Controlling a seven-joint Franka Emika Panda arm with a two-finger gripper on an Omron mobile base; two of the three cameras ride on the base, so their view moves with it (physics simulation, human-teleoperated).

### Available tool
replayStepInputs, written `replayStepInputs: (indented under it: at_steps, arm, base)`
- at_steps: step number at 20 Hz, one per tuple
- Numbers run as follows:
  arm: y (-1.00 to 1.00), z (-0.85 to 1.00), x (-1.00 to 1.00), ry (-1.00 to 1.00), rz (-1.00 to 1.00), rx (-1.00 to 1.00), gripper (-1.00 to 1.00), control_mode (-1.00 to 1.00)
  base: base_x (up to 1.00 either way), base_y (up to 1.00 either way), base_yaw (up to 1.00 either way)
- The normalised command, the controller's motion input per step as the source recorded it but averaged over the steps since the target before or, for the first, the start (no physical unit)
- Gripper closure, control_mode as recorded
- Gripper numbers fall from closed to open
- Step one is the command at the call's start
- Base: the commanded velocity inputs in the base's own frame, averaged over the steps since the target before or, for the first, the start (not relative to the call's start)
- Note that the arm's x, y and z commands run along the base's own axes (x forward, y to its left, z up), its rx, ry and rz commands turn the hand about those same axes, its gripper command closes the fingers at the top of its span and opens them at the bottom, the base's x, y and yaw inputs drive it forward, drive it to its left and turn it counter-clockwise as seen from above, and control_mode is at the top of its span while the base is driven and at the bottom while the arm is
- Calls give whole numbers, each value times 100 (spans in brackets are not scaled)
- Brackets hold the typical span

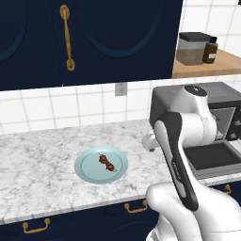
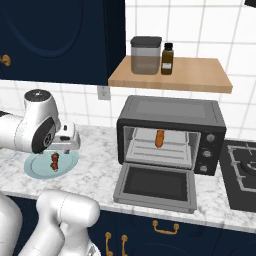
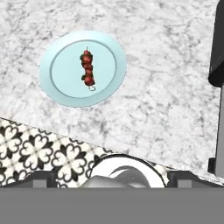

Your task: Pick up the kebab skewer and baguette bread, and place them inside the toaster oven. Close the toaster oven door and start by setting the timer.

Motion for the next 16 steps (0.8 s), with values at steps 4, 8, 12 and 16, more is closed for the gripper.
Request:
replayStepInputs:
  at_steps: [4, 8, 12, 16]
  arm:
    - [77, -29, 7, 15, 0, -2, -100, -100]
    - [58, -56, 60, 1, 0, -2, -100, -100]
    - [44, -56, 83, 0, 0, 0, -100, -100]
    - [35, -65, 73, 0, 0, 0, -100, -100]
  base:
    - [0, 0, 0]
    - [0, 0, 0]
    - [0, 0, 0]
    - [0, 0, 0]
